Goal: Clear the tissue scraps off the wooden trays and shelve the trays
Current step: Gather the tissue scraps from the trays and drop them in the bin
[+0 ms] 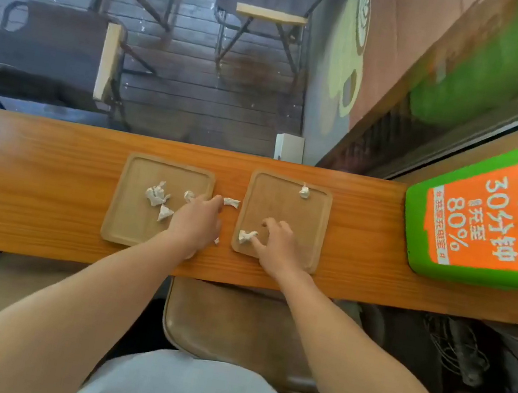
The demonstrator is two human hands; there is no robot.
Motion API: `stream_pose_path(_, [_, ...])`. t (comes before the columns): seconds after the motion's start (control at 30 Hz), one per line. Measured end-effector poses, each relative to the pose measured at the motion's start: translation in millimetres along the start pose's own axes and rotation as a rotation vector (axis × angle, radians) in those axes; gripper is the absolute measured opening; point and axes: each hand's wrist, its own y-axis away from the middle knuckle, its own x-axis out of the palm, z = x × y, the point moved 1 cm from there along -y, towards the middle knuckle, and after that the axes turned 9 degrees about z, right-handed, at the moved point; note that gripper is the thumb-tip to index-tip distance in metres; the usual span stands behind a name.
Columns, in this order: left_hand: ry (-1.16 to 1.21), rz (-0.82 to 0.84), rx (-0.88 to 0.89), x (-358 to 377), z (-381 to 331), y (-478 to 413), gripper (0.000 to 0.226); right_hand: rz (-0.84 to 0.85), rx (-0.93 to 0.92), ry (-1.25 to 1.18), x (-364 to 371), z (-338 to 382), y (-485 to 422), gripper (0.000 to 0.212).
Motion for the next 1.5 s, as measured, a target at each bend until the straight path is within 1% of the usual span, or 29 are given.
stream_pose_path(0.07, [0.019, -0.025, -0.009, 1.8, -4.8, -8.6, 0.019, -0.029, 0.000, -0.011, 5.1, 4.2, -3.3, 0.039])
stream_pose_path(0.17, [0.025, -0.060, 0.014, 8.6, -10.0, -19.1, 0.023, -0.016, -0.040, -0.050, 18.8, 10.4, -3.7, 0.039])
stream_pose_path(0.3, [-0.020, -0.066, 0.043, 16.7, -10.3, -35.4, 0.029, -0.013, -0.040, -0.030, 24.5, 13.8, -9.8, 0.027])
stream_pose_path(0.4, [-0.048, -0.062, 0.057, 19.8, -12.0, -42.8, 0.031, -0.044, -0.039, -0.006, 27.4, 14.5, -5.7, 0.020])
stream_pose_path(0.53, [-0.066, -0.035, 0.069, 28.7, -5.5, -57.9, 0.028, -0.029, -0.017, 0.013, 39.3, 9.9, -11.5, 0.007])
stream_pose_path(0.7, [-0.131, -0.021, 0.103, 22.5, -7.2, -60.2, 0.020, -0.027, -0.053, 0.034, 37.5, 11.7, -12.3, 0.006])
stream_pose_path(0.8, [-0.100, 0.009, 0.080, 25.2, -8.8, -61.1, 0.014, 0.004, -0.059, 0.026, 37.0, 7.8, -14.8, 0.006])
stream_pose_path(0.97, [-0.009, 0.031, 0.042, 29.4, -19.2, -56.5, 0.019, 0.051, -0.008, -0.011, 29.4, -4.7, -14.2, 0.005])
stream_pose_path(1.17, [0.067, 0.061, 0.017, 28.1, -17.0, -39.4, 0.027, 0.021, 0.033, -0.018, 10.9, -18.7, -5.9, 0.010])
stream_pose_path(1.23, [0.072, 0.080, 0.014, 27.4, -13.4, -32.6, 0.031, 0.013, 0.055, -0.021, 6.5, -20.9, -4.2, 0.009])
stream_pose_path(1.3, [0.066, 0.096, -0.007, 26.5, -7.7, -25.5, 0.034, -0.003, 0.071, -0.036, 3.9, -23.2, -2.6, 0.013])
stream_pose_path(1.4, [0.076, 0.105, -0.046, 22.9, 1.3, -13.8, 0.031, -0.007, 0.090, -0.065, -1.5, -26.2, -3.3, 0.021])
stream_pose_path(1.5, [0.071, 0.089, -0.102, 17.3, 7.7, 0.0, 0.020, 0.004, 0.106, -0.086, -8.4, -26.9, -4.5, 0.019])
